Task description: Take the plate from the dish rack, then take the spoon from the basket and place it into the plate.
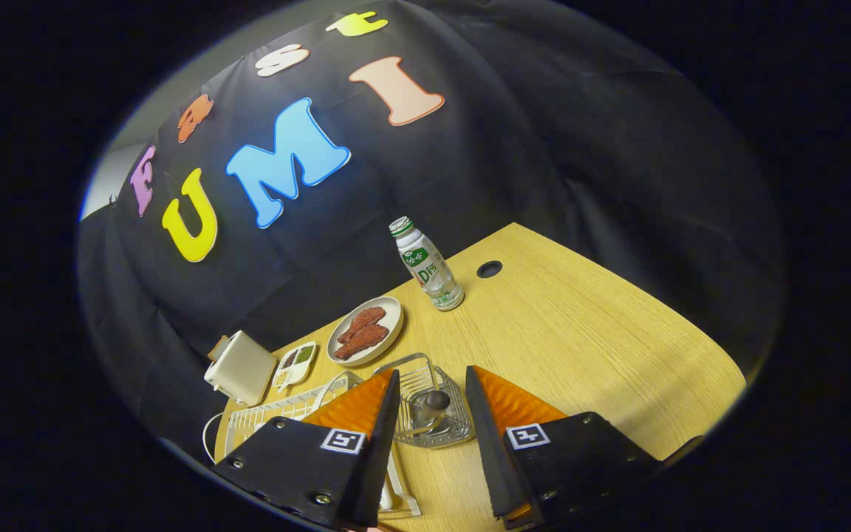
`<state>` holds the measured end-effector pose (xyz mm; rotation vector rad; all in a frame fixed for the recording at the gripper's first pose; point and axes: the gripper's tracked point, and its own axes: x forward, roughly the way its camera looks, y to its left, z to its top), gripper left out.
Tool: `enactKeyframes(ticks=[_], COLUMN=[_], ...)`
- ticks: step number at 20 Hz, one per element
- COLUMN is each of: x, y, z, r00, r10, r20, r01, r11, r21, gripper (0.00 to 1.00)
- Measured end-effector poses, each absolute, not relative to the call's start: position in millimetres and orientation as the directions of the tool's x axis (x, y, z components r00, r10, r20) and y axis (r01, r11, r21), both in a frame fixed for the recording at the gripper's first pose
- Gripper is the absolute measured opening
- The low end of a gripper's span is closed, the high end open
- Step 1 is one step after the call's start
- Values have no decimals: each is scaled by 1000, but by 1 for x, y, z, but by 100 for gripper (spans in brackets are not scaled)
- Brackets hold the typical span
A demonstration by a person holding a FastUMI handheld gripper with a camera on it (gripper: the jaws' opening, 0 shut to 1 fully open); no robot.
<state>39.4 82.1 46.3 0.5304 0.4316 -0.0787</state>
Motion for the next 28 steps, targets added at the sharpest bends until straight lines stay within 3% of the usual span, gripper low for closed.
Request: enactKeyframes(ticks=[3, 4, 5, 7, 9, 18, 28], x=[55, 60, 60, 62, 70, 84, 61], y=[83, 82, 79, 74, 75, 76, 73], z=[40, 36, 38, 35, 34, 58, 170], r00=[917, 919, 920, 918, 919, 933, 968], r10=[10, -8, -8, -13, -21, 7, 59], r20=[-400, -395, -392, -397, -395, -360, -246], r01=[206, 219, 220, 229, 239, 191, 66], r11=[845, 842, 839, 834, 825, 837, 880], r21=[494, 493, 498, 502, 511, 513, 470], gripper=[55, 41, 36, 35, 18, 12, 12])
